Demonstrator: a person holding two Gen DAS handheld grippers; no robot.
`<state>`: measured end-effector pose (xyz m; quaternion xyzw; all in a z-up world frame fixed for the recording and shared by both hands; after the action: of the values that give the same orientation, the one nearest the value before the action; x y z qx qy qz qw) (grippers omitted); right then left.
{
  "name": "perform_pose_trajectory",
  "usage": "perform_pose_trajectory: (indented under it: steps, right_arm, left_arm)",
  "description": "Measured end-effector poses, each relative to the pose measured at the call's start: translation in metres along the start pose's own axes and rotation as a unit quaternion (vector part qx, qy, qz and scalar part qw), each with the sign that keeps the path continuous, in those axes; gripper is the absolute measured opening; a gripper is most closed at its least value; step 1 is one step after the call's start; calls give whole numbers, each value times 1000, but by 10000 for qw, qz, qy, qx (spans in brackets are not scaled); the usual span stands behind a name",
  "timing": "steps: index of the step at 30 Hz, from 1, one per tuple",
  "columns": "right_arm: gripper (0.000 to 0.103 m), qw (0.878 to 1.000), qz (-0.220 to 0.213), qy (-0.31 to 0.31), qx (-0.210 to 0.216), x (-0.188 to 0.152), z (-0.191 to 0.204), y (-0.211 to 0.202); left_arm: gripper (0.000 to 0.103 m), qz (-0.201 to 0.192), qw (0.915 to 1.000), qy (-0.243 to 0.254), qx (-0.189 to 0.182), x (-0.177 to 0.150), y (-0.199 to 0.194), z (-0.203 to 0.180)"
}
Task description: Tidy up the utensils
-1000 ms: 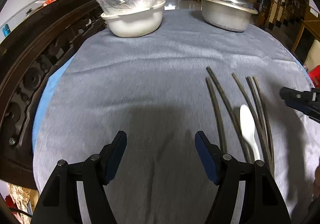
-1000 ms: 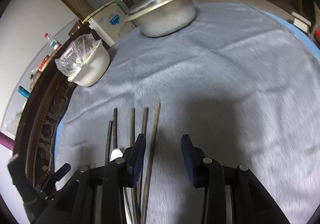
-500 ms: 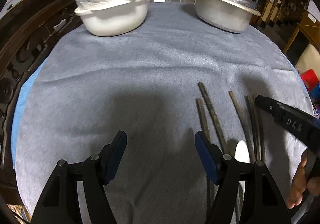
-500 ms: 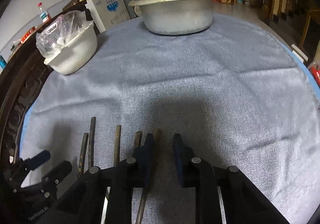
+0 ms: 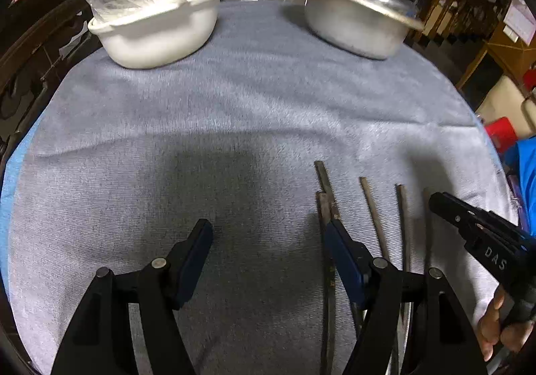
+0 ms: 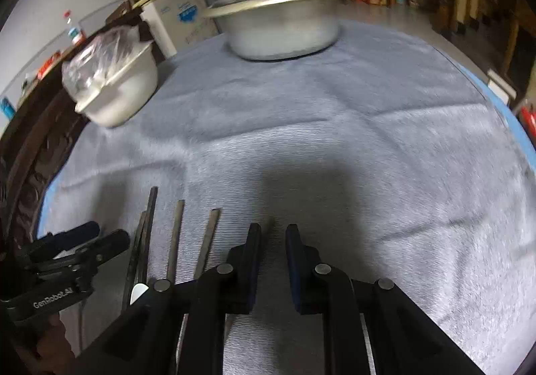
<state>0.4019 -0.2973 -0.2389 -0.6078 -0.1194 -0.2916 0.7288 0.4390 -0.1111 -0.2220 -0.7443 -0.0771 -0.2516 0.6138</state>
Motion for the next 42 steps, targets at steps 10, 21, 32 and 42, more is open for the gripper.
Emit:
perform_pose_trajectory:
  steps: [10,21,32,42]
  right_arm:
    - [23,9998,193,87,-6,1,4,5]
    - [15,9962,16,-762,-427,-2,9,1]
    - [17,9888,447,-1123,-873,-2,16,11]
    - [6,9976,212,-643,-162,-3,11,4]
  left_arm:
    - [71,53,9996,281,-57,-3,9,-14]
    - [52,28,9990,447,82,-3,4,0]
    - [52,350,9973,487,414,6,12,-2]
    - [6,296,9993,118,206,13,10,6]
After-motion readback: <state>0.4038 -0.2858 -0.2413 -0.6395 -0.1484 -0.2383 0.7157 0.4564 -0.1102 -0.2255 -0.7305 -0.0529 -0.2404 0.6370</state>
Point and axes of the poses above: each gripper's, at about its wrist camera, not at the fingertips, and y roughly the way its jaws point, z to its left, x to its top, the point moved 5 cm from there along y, roughly the way its jaws point, and after that the axes turned 1 degree about -y, right-handed, at the moved point
